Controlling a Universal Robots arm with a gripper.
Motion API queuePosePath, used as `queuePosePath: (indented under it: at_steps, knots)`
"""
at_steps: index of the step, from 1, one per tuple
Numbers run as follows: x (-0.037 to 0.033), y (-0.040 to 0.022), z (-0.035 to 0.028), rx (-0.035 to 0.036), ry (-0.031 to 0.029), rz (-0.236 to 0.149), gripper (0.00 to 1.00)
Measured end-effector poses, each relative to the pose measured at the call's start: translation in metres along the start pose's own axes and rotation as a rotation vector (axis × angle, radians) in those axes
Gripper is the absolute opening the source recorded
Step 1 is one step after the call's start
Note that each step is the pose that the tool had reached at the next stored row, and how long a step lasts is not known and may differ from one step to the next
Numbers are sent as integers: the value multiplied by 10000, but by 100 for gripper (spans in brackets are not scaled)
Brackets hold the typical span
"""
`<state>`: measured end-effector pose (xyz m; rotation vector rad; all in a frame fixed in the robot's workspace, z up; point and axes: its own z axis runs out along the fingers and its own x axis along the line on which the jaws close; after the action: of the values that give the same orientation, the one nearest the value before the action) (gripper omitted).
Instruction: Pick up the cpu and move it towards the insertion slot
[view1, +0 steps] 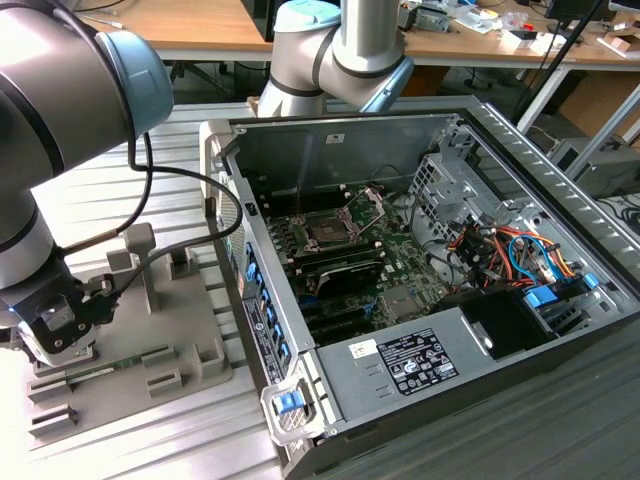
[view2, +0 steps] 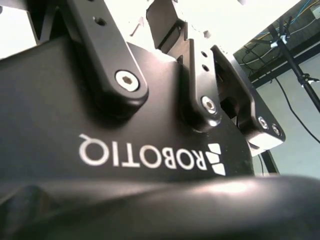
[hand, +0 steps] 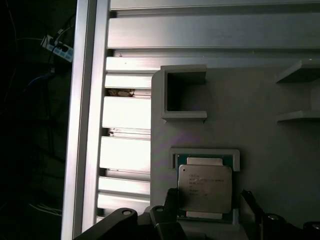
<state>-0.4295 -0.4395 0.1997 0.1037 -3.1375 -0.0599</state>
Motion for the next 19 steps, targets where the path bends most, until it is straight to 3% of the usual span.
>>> queuePosePath:
  at_steps: [19]
  knots:
    - [-1, 6, 31, -1, -1, 0, 60]
